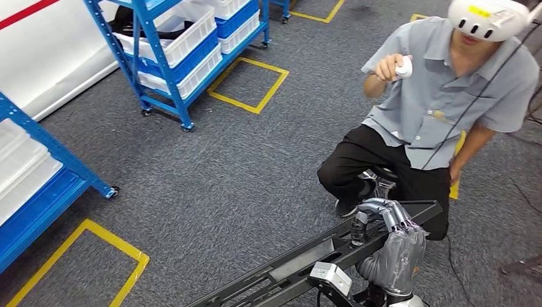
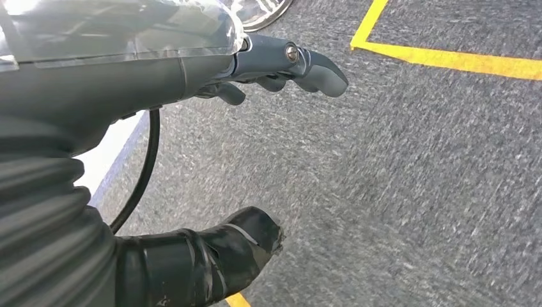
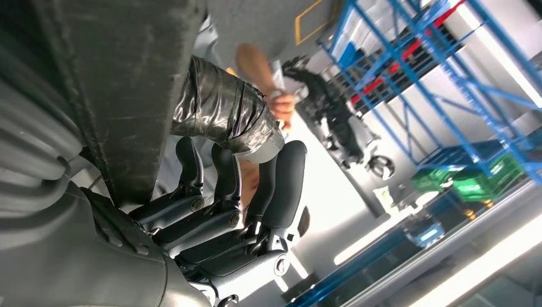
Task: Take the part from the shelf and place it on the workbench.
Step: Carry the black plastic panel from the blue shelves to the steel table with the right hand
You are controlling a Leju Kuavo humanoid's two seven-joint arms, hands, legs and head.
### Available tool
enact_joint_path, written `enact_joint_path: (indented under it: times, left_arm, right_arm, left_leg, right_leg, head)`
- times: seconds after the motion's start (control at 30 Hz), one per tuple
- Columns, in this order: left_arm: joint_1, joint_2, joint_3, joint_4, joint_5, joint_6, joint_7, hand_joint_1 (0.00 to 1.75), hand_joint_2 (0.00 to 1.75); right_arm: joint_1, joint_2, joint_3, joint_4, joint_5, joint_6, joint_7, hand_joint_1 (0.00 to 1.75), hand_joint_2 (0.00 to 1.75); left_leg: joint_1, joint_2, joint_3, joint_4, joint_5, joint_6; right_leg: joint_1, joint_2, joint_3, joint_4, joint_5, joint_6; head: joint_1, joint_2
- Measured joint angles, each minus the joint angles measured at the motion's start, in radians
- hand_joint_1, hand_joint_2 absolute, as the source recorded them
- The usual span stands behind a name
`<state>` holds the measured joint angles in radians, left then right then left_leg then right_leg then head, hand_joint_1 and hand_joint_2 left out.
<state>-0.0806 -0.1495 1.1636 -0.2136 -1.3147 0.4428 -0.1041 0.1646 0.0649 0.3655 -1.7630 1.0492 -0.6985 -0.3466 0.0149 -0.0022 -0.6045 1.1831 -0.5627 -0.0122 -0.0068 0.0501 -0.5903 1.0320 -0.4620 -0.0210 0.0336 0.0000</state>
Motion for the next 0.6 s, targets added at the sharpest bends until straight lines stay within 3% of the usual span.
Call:
enact_joint_path:
  times: [0.07,0.13,0.2,0.27,0.33,0.37,0.4,0.43,0.47,0.53,0.6]
  left_arm:
    - [0.000,0.000,0.001,0.000,0.002,0.002,-0.001,0.00,1.75]
    - [-0.002,0.000,0.001,0.000,0.002,0.003,-0.002,0.00,1.75]
    - [-0.004,-0.001,0.001,0.000,0.003,0.004,-0.002,0.00,1.75]
    - [-0.004,-0.002,0.002,0.000,0.003,0.004,-0.002,0.00,1.75]
    - [-0.001,-0.001,0.002,0.000,0.004,0.004,-0.002,0.00,1.75]
    - [0.000,-0.001,0.003,0.000,0.004,0.004,-0.003,0.00,1.75]
    - [0.000,0.000,0.004,0.000,0.004,0.004,-0.003,0.00,1.75]
    - [0.000,0.000,0.005,0.000,0.004,0.005,-0.004,0.00,1.75]
    - [-0.001,0.000,0.006,0.000,0.004,0.005,-0.004,0.00,1.75]
    - [-0.002,-0.001,0.008,0.000,0.004,0.005,-0.004,0.00,1.75]
    - [-0.002,-0.004,0.009,0.000,0.004,0.006,-0.004,0.00,1.75]
  right_arm:
    - [0.000,0.000,0.000,0.000,0.001,0.000,0.000,1.75,1.75]
    - [0.001,0.002,0.000,-0.001,0.002,0.000,0.001,1.75,1.75]
    - [0.003,0.003,0.000,-0.002,0.002,0.000,0.001,1.75,1.75]
    - [0.004,0.003,0.000,-0.003,0.002,0.000,0.001,1.75,1.75]
    - [0.005,0.003,0.000,-0.004,0.002,0.000,0.002,1.75,1.75]
    - [0.005,0.003,0.000,-0.003,0.002,0.000,0.002,1.75,1.75]
    - [0.005,0.003,0.000,-0.003,0.002,0.000,0.002,1.75,1.75]
    - [0.005,0.003,0.000,-0.003,0.002,0.000,0.002,1.75,1.75]
    - [0.005,0.003,0.000,-0.003,0.002,0.000,0.002,1.75,1.75]
    - [0.005,0.003,0.000,-0.003,0.002,0.000,0.003,1.75,1.75]
    - [0.003,0.003,0.000,-0.004,0.002,0.000,0.003,1.75,1.75]
  left_leg:
    - [0.002,-0.035,0.051,-0.118,0.047,0.006]
    - [0.000,-0.055,0.065,-0.152,0.049,0.012]
    - [0.001,-0.040,0.066,-0.159,0.054,0.023]
    - [0.003,-0.021,0.068,-0.167,0.061,0.037]
    - [0.000,-0.002,0.068,-0.169,0.063,0.045]
    - [-0.002,0.008,0.068,-0.168,0.062,0.047]
    - [-0.003,0.018,0.068,-0.168,0.061,0.048]
    - [-0.005,0.028,0.069,-0.167,0.059,0.048]
    - [-0.006,0.037,0.071,-0.167,0.057,0.048]
    - [-0.007,0.052,0.077,-0.167,0.052,0.044]
    - [-0.011,0.065,0.080,-0.166,0.047,0.037]
  right_leg:
    - [0.002,0.018,-0.005,0.009,-0.002,0.007]
    - [0.002,0.032,-0.014,0.014,0.001,0.017]
    - [0.001,0.038,-0.019,0.015,0.004,0.028]
    - [0.002,0.008,-0.038,0.055,-0.024,0.037]
    - [0.001,-0.029,-0.086,0.163,-0.084,0.043]
    - [0.000,-0.036,-0.114,0.224,-0.110,0.045]
    - [-0.002,-0.039,-0.133,0.266,-0.122,0.046]
    - [-0.003,-0.041,-0.136,0.276,-0.116,0.046]
    - [-0.003,-0.044,-0.120,0.247,-0.092,0.045]
    - [0.002,-0.074,-0.051,0.119,-0.033,0.035]
    - [0.015,-0.108,-0.005,0.026,-0.009,0.022]
  head:
    - [0.000,0.000]
    - [0.001,0.000]
    - [0.001,0.000]
    - [0.003,0.000]
    - [0.004,0.000]
    - [0.004,0.000]
    - [0.004,0.000]
    - [0.004,0.000]
    - [0.004,0.000]
    - [0.004,0.000]
    - [0.004,0.000]
